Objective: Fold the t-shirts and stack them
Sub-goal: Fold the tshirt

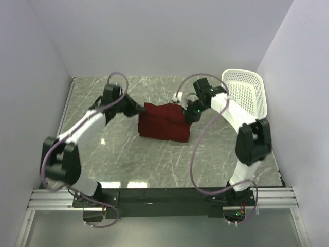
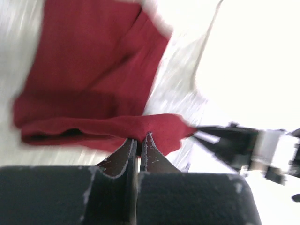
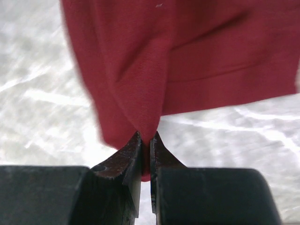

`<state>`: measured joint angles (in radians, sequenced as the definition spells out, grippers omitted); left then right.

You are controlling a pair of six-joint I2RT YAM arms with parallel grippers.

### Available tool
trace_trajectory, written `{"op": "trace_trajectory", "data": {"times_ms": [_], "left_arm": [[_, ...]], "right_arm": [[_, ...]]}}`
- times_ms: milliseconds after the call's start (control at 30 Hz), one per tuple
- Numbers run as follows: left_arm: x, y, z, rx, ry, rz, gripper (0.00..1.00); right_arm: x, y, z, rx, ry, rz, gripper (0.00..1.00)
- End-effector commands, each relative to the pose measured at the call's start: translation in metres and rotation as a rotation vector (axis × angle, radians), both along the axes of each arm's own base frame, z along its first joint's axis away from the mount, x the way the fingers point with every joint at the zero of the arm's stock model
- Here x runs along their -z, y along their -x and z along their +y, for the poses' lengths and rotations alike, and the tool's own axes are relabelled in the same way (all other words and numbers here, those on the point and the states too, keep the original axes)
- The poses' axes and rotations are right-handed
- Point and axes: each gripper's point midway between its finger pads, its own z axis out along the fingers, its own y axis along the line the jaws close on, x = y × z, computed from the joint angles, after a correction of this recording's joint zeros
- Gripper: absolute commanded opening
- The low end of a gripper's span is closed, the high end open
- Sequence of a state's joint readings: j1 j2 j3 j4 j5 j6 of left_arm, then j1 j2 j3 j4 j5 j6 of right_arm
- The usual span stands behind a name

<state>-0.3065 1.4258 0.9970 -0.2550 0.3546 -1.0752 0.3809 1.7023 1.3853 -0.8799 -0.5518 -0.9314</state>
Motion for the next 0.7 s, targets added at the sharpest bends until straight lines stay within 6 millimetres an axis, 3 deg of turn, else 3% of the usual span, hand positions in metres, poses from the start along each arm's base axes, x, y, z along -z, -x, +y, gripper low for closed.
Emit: {"op": "trace_trajectory", "data": {"times_ms": [0, 33, 67, 100, 133, 167, 200, 233, 300, 333, 433, 500, 533, 667], "left_arm": [[-0.009, -0.066, 0.001, 0.024, -0.010, -0.089, 0.00], [-0.024, -0.085, -0.003, 0.037, 0.005, -0.125, 0.00], [-0.019, -0.095, -0.004, 0.042, 0.006, -0.111, 0.00], [0.006, -0.107, -0.008, 0.059, 0.006, -0.054, 0.00], [-0.002, -0.120, -0.012, 0.066, 0.010, -0.074, 0.01], [0.004, -0.128, -0.014, 0.069, 0.011, -0.065, 0.00], [0.023, -0.136, -0.014, 0.069, 0.006, -0.031, 0.00], [0.020, -0.145, -0.016, 0.070, 0.011, -0.044, 0.00], [0.040, -0.154, -0.014, 0.070, 0.013, -0.009, 0.00], [0.039, -0.159, -0.015, 0.072, 0.019, -0.013, 0.00], [0.048, -0.172, -0.016, 0.081, 0.039, -0.019, 0.00], [0.056, -0.176, -0.019, 0.094, 0.040, -0.013, 0.01], [0.052, -0.182, -0.020, 0.101, 0.041, -0.029, 0.00], [0.061, -0.191, -0.019, 0.096, 0.033, -0.022, 0.01]], "right_arm": [[0.007, -0.039, 0.009, 0.111, -0.018, 0.097, 0.00], [-0.007, -0.061, 0.014, 0.130, -0.040, 0.062, 0.00], [-0.006, -0.073, 0.014, 0.182, -0.044, 0.082, 0.00], [0.010, -0.085, 0.016, 0.210, -0.031, 0.114, 0.00], [-0.002, -0.111, 0.018, 0.252, -0.043, 0.048, 0.00], [-0.002, -0.120, 0.019, 0.307, -0.050, 0.058, 0.00], [0.005, -0.131, 0.019, 0.329, -0.048, 0.059, 0.00], [-0.004, -0.144, 0.023, 0.349, -0.066, 0.023, 0.00], [0.005, -0.159, 0.021, 0.392, -0.048, 0.017, 0.00], [-0.004, -0.170, 0.022, 0.408, -0.055, -0.013, 0.00], [0.004, -0.178, 0.013, 0.468, -0.029, 0.000, 0.00], [-0.001, -0.183, 0.005, 0.514, -0.046, -0.020, 0.00], [0.011, -0.177, 0.000, 0.532, -0.031, 0.001, 0.00], [0.016, -0.180, -0.005, 0.559, -0.040, -0.024, 0.00]]}}
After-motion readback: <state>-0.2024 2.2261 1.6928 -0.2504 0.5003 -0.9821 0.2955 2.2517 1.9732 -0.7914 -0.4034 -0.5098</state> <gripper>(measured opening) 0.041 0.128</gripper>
